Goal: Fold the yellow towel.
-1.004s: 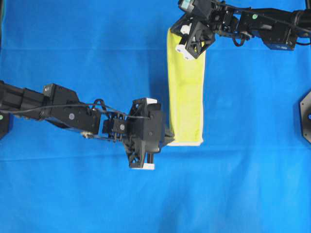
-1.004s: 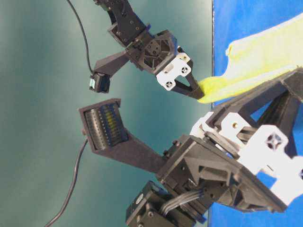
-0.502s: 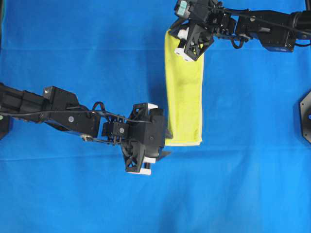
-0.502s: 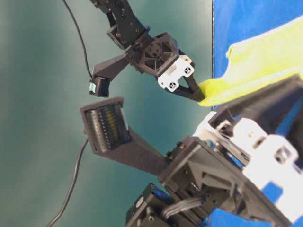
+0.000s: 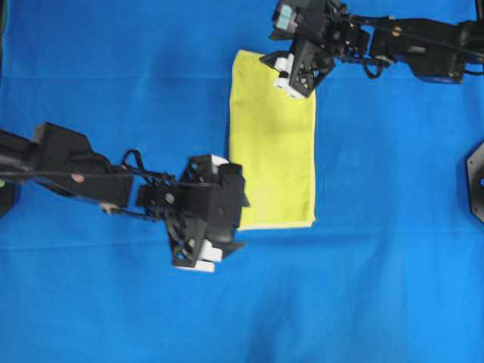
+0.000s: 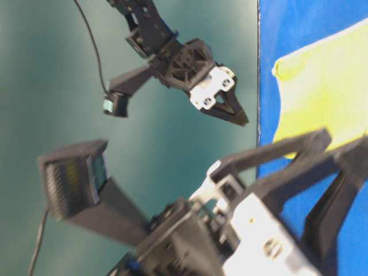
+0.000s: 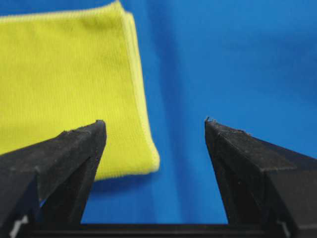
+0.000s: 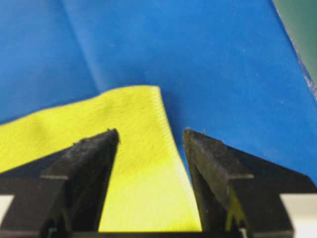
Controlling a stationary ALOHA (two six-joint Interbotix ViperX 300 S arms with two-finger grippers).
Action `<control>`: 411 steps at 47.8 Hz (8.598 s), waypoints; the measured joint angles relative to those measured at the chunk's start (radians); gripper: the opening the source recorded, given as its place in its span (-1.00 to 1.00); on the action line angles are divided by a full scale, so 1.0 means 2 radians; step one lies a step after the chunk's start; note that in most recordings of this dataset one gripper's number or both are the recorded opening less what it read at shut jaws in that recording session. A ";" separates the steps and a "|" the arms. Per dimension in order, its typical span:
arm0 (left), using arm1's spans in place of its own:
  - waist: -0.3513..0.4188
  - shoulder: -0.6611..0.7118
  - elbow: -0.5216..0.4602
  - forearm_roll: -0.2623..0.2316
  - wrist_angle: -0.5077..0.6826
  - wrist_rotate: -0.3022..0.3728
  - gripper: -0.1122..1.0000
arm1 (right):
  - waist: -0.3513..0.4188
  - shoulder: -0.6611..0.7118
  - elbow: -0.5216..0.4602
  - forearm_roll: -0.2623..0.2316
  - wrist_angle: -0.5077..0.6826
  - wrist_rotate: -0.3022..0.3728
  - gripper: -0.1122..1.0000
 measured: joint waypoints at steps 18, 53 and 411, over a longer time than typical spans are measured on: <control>-0.009 -0.123 0.083 0.000 0.005 0.001 0.56 | 0.035 -0.157 0.110 0.010 -0.002 0.014 0.25; 0.118 -0.315 0.275 -0.001 -0.185 -0.014 0.56 | 0.048 -0.367 0.301 0.071 -0.093 0.018 0.24; 0.074 -0.567 0.442 0.001 -0.137 -0.003 -0.09 | 0.106 -0.531 0.410 0.018 -0.091 0.094 0.19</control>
